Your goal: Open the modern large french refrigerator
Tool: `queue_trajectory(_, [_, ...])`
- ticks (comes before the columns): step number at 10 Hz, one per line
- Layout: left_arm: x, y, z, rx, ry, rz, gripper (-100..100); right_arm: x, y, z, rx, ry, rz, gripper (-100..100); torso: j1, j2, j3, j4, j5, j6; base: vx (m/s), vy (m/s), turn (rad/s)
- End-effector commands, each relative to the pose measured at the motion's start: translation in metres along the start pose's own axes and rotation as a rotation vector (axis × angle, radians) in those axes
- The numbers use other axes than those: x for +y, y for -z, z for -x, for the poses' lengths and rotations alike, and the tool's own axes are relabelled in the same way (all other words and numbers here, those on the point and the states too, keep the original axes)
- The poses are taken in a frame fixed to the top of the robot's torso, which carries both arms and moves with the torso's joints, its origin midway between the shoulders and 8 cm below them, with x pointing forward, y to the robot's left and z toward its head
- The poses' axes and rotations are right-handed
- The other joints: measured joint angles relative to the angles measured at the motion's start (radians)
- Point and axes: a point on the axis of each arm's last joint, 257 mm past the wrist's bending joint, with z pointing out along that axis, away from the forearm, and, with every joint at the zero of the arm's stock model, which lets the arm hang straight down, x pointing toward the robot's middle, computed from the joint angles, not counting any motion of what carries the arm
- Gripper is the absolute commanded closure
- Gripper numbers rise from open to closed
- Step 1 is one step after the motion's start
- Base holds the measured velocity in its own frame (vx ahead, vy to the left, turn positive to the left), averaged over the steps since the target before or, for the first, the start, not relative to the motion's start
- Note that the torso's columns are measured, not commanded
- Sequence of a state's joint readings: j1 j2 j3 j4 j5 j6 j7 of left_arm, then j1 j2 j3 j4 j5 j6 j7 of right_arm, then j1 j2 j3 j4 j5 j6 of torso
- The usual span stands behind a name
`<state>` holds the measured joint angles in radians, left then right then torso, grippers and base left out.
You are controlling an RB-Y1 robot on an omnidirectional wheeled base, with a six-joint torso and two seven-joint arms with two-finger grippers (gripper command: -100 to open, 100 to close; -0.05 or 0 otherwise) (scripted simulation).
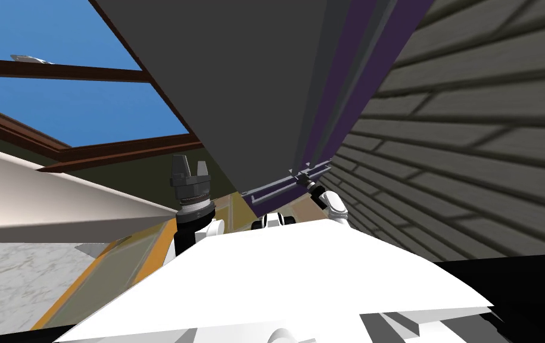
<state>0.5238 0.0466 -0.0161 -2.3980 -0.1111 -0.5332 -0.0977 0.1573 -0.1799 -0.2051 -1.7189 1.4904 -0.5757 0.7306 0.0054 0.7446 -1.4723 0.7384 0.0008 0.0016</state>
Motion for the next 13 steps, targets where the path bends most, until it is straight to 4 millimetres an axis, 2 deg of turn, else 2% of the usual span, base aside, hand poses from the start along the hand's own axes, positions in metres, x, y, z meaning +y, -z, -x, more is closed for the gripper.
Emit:
queue_trajectory(1, [0.000, 0.000, 0.000, 0.000, 0.000, 0.000, 0, -0.009, 0.007, -0.012, 0.038, -0.005, -0.031, 100, 0.002, 0.002, 0.002, 0.001, 0.001, -0.003, -0.130, 0.152, -0.119])
queue_trajectory(8, [0.000, 0.000, 0.000, 0.000, 0.000, 0.000, 0, -0.044, 0.039, -0.051, 0.166, -0.011, -0.138, 100, 0.002, -0.006, -0.004, 0.002, 0.002, -0.007, -0.148, 0.192, -0.148])
queue_trajectory(9, [0.000, 0.000, 0.000, 0.000, 0.000, 0.000, 0, -0.040, 0.038, -0.053, 0.165, -0.012, -0.129, 100, 0.000, -0.005, -0.003, 0.002, 0.002, -0.006, -0.094, 0.073, -0.058])
queue_trajectory(10, [0.000, 0.000, 0.000, 0.000, 0.000, 0.000, 0, -0.048, 0.051, -0.067, 0.211, -0.017, -0.162, 100, -0.005, -0.009, -0.005, 0.002, 0.001, -0.007, -0.069, 0.195, -0.181])
queue_trajectory(11, [0.000, 0.000, 0.000, 0.000, 0.000, 0.000, 0, -0.048, 0.051, -0.067, 0.211, -0.017, -0.162, 100, 0.001, -0.009, -0.006, 0.002, 0.003, -0.002, -0.069, 0.224, -0.153])
queue_trajectory(13, [0.000, 0.000, 0.000, 0.000, 0.000, 0.000, 0, -0.057, 0.063, -0.076, 0.246, -0.019, -0.196, 100, 0.000, -0.006, -0.003, 0.001, 0.001, -0.006, -0.083, 0.167, -0.121])
